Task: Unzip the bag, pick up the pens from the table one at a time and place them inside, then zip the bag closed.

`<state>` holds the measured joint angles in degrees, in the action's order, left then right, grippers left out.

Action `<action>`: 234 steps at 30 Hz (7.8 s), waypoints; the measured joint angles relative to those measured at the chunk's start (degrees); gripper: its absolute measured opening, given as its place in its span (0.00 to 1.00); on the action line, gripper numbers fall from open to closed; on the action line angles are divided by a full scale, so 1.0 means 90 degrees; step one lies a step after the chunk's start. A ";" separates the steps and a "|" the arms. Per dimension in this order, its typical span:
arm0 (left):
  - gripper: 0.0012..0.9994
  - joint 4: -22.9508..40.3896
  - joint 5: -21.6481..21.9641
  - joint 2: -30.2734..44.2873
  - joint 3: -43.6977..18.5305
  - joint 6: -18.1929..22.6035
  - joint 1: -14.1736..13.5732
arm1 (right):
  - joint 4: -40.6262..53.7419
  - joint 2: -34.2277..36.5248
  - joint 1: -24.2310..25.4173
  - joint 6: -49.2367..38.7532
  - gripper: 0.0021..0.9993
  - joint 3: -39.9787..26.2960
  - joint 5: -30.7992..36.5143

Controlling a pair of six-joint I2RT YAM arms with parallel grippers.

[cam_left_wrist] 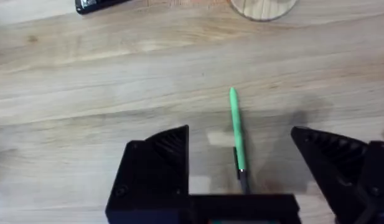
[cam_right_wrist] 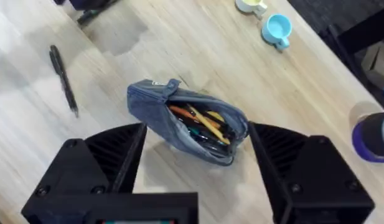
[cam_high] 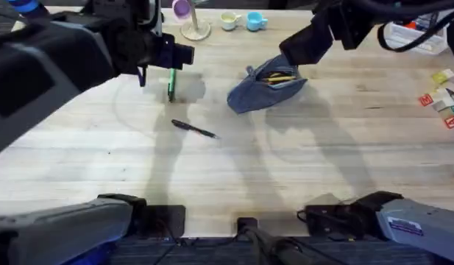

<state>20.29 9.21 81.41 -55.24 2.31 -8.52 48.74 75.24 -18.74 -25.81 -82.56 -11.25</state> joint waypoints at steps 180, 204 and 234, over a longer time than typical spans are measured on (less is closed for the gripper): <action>0.99 0.3796 -0.1784 -0.1265 -0.0962 0.3352 -0.3224 | 0.1788 -0.3825 0.0000 0.1181 1.00 0.1474 0.0680; 0.99 0.5149 -0.1855 -0.1258 -0.0962 0.5810 -0.2914 | 0.1636 -0.3355 0.0000 0.1177 1.00 0.1481 0.0682; 0.99 0.4880 -0.1715 0.0375 -0.0962 0.6206 -0.2770 | 0.1283 -0.2753 0.0000 0.1155 1.00 0.1491 0.0629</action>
<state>64.21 -6.22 84.79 -63.90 58.16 -33.45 60.29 50.46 -18.74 -15.42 -69.14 -5.58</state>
